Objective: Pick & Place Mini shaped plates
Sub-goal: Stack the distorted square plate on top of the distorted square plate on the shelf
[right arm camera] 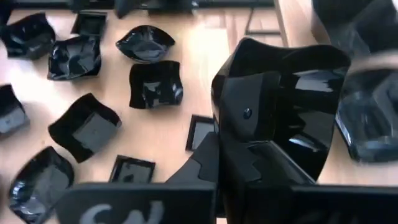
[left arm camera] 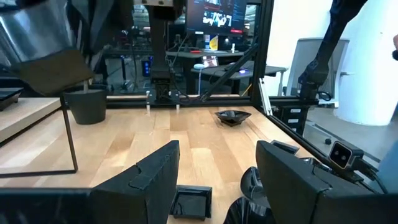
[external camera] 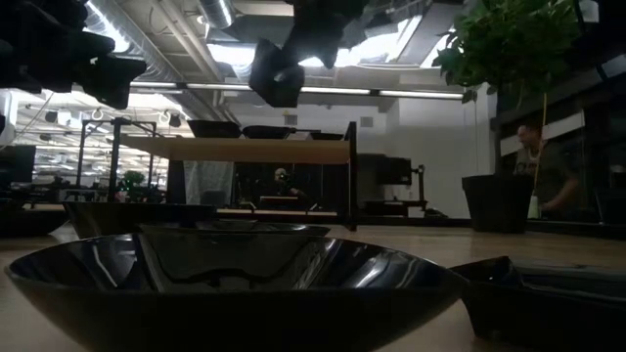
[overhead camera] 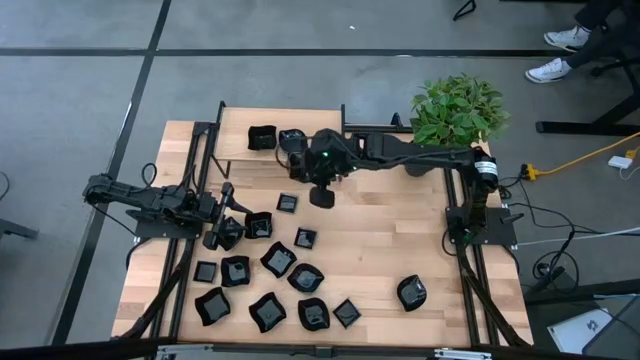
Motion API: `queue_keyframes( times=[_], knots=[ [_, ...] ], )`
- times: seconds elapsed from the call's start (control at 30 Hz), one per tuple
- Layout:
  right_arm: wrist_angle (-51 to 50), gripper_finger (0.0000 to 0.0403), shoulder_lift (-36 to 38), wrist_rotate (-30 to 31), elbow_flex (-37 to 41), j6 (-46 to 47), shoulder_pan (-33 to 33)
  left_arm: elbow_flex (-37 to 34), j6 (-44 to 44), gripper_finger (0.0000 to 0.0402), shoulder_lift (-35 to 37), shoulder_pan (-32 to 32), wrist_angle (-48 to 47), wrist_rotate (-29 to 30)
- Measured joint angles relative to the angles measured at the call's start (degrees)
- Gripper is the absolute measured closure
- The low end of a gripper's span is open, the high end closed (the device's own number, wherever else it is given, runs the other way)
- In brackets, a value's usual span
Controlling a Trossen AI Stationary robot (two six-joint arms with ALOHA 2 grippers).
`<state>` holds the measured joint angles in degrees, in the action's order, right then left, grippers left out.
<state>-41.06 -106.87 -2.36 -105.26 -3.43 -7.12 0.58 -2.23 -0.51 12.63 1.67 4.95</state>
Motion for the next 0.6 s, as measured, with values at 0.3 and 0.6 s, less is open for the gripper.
queue_keyframes(
  times=[0.3, 0.6],
  knots=[
    [2.3, 0.0402, -0.3, -6.4, -6.0, 3.4, -1.8, 0.0, 0.0, 0.0194, -0.2, 0.0, -0.3, 0.0],
    [2.1, 0.0402, -2.6, -1.8, -12.8, 0.0, -2.1, 0.0, 0.0, 0.0194, -0.2, 0.0, -0.2, 0.0]
  ],
)
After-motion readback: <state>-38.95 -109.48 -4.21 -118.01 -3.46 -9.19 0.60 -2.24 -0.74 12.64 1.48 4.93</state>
